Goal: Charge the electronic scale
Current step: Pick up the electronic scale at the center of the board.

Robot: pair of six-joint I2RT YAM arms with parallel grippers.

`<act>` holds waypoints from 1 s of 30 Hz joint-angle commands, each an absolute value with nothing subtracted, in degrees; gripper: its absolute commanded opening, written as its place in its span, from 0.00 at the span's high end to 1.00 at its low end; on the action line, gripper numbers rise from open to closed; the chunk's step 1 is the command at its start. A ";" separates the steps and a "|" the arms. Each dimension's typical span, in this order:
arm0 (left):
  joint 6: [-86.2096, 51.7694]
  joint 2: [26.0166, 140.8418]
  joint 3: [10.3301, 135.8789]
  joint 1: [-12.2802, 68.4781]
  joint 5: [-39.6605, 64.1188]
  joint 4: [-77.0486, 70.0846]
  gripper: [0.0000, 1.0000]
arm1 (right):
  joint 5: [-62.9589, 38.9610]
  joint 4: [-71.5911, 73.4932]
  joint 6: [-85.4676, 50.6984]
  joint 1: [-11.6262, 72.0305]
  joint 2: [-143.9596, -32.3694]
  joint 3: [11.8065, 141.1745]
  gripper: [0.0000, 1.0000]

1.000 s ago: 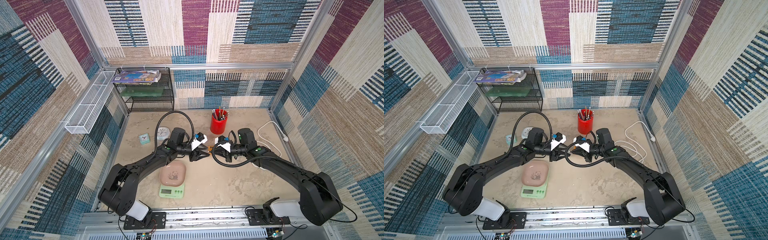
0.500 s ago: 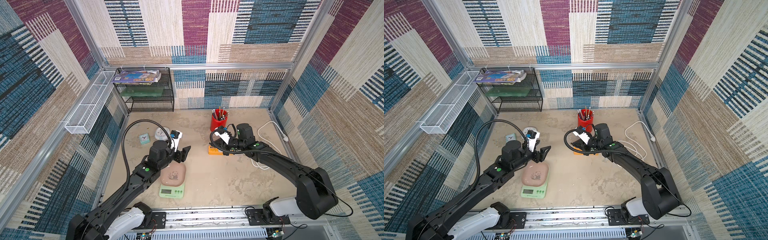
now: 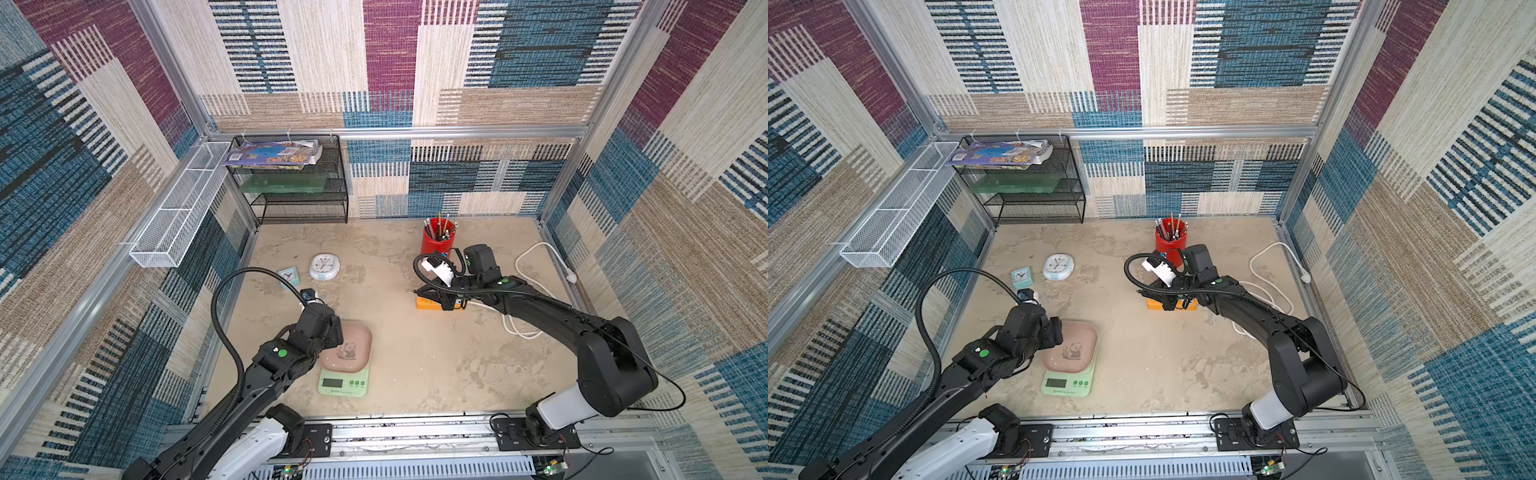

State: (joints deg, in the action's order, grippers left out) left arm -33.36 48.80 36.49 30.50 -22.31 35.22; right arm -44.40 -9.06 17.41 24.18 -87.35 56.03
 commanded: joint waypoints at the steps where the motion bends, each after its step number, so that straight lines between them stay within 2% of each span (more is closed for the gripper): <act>1: -39.52 49.62 35.63 30.41 -24.41 41.38 0.18 | -44.05 -6.89 18.07 25.99 -86.13 54.49 1.00; 4: -39.96 51.03 34.13 30.34 -22.66 40.34 0.20 | -40.76 -5.34 19.00 28.77 -84.03 52.89 1.00; 12: -36.00 58.27 34.05 29.87 -14.02 36.62 0.36 | -40.31 -3.82 18.56 31.53 -83.63 51.94 1.00; 15: -34.42 59.92 33.94 29.58 -11.69 34.98 0.53 | -39.21 -2.57 17.43 31.63 -83.74 50.86 1.00; 19: -32.89 61.34 34.17 29.13 -10.17 33.52 0.63 | -38.76 -2.16 16.32 30.88 -83.64 50.58 1.00; 22: -31.84 62.54 34.48 28.83 -8.73 31.89 0.75 | -38.98 -1.51 15.78 29.95 -82.89 49.86 1.00; 26: -30.54 64.35 35.74 28.56 -8.05 30.78 0.97 | -38.94 -0.46 14.62 28.81 -82.56 49.06 1.00; 27: -30.35 64.72 35.94 28.50 -7.92 30.29 1.00 | -39.01 -0.50 14.28 28.56 -82.67 49.10 1.00; 30: -30.10 65.26 36.12 28.17 -7.51 28.54 1.00 | -39.81 0.18 13.19 27.68 -82.92 48.83 1.00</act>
